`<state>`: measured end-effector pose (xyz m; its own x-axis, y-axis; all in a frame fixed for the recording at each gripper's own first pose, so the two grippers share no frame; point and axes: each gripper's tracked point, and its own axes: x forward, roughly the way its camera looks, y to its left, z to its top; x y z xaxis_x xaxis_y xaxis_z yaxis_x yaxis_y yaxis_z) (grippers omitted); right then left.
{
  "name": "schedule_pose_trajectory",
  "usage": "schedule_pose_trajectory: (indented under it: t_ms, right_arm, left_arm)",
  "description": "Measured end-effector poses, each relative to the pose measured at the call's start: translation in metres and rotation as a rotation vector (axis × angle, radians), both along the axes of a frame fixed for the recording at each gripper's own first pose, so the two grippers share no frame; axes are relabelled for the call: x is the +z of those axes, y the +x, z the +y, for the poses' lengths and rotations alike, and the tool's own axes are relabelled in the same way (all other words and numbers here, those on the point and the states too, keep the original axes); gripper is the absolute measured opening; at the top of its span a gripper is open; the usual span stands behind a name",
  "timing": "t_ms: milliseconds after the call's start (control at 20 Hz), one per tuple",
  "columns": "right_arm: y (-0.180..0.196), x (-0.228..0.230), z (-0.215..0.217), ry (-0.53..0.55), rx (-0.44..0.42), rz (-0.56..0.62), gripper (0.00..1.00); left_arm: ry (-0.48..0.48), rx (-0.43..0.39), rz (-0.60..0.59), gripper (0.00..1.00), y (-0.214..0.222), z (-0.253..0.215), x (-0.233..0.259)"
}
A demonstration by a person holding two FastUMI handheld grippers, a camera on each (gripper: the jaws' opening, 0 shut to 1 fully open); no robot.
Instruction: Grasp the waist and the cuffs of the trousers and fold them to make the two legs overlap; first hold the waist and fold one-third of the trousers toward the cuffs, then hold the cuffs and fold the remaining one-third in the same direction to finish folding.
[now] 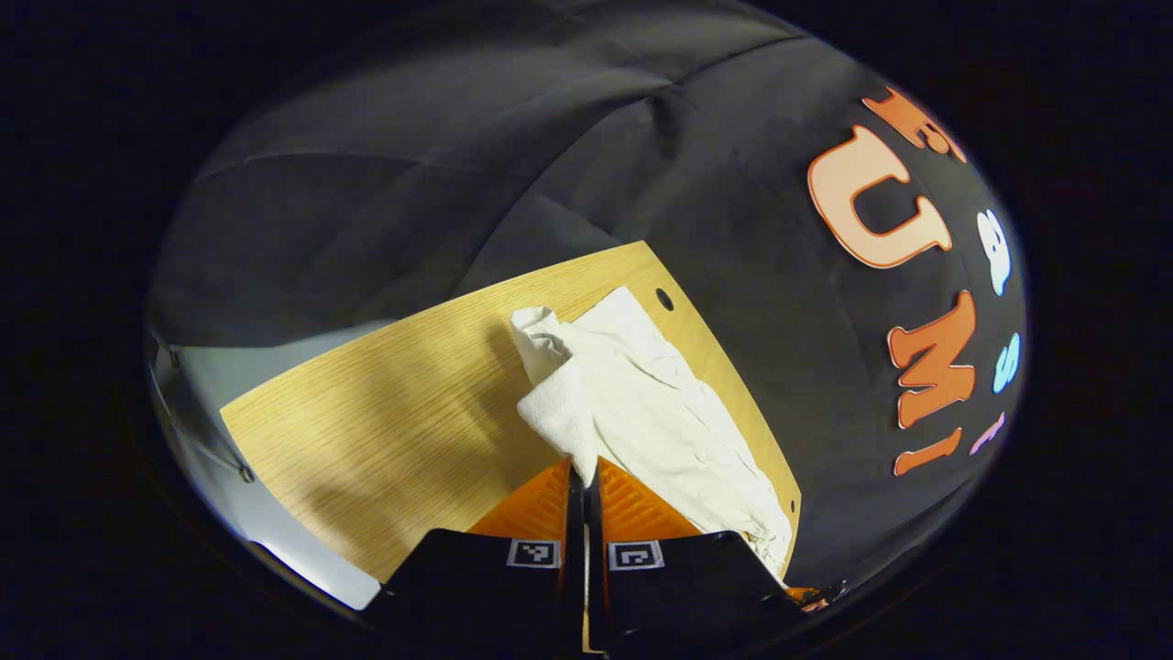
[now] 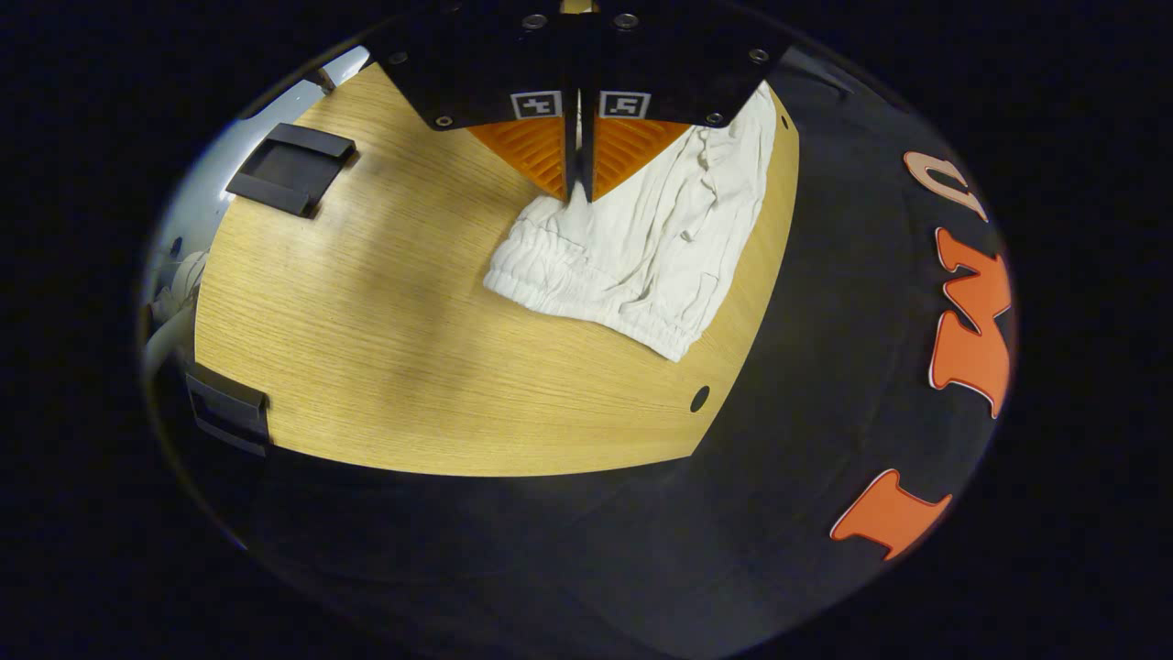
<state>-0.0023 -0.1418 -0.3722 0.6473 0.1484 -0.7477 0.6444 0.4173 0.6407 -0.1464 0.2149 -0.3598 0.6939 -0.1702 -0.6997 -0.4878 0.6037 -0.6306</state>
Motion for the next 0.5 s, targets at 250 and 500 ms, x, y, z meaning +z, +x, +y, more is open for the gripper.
schedule_pose_trajectory:
  t_ms: [250, 500]
  right_arm:
    - [0.016, 0.02, 0.003, -0.022, -0.05, -0.043, 0.0]
    - [0.027, 0.042, 0.006, -0.081, -0.054, -0.054, 0.0]
  left_arm:
    - [-0.014, -0.116, -0.036, 0.06, 0.022, -0.013, 0.018]
    - [-0.058, -0.175, -0.079, 0.06, 0.049, -0.016, 0.038]
